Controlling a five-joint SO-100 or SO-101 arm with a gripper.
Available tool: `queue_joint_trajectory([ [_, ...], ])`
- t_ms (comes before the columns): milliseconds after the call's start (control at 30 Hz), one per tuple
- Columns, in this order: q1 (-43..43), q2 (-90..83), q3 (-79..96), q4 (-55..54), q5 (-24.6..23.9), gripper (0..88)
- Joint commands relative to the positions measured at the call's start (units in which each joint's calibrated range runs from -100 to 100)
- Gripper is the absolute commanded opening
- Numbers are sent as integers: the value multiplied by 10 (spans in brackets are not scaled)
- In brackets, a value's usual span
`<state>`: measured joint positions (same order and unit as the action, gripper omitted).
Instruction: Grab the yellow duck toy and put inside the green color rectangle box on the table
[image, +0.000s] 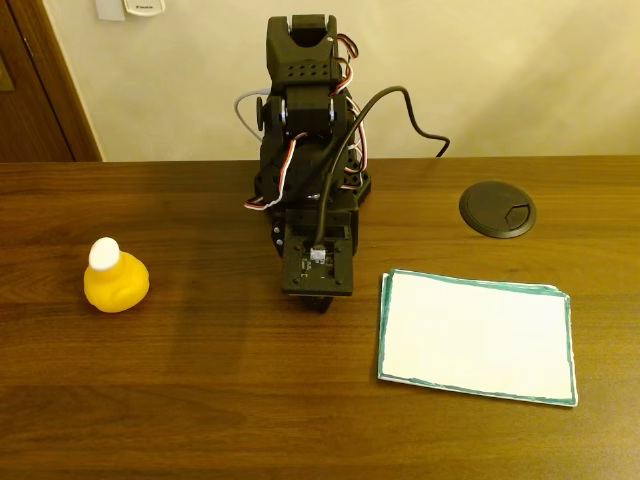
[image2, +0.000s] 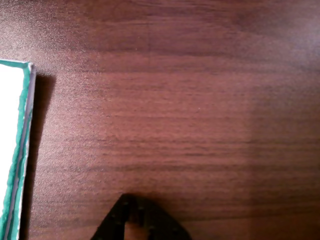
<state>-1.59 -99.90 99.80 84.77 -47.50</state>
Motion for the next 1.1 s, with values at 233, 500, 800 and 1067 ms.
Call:
queue_joint_trajectory([
  [233, 3, -1, 1, 1, 3, 8],
  [500, 3, -1, 1, 1, 2, 8],
  [800, 3, -1, 1, 1, 3, 8],
  [1067, -41, -1, -3, 1, 7, 64],
])
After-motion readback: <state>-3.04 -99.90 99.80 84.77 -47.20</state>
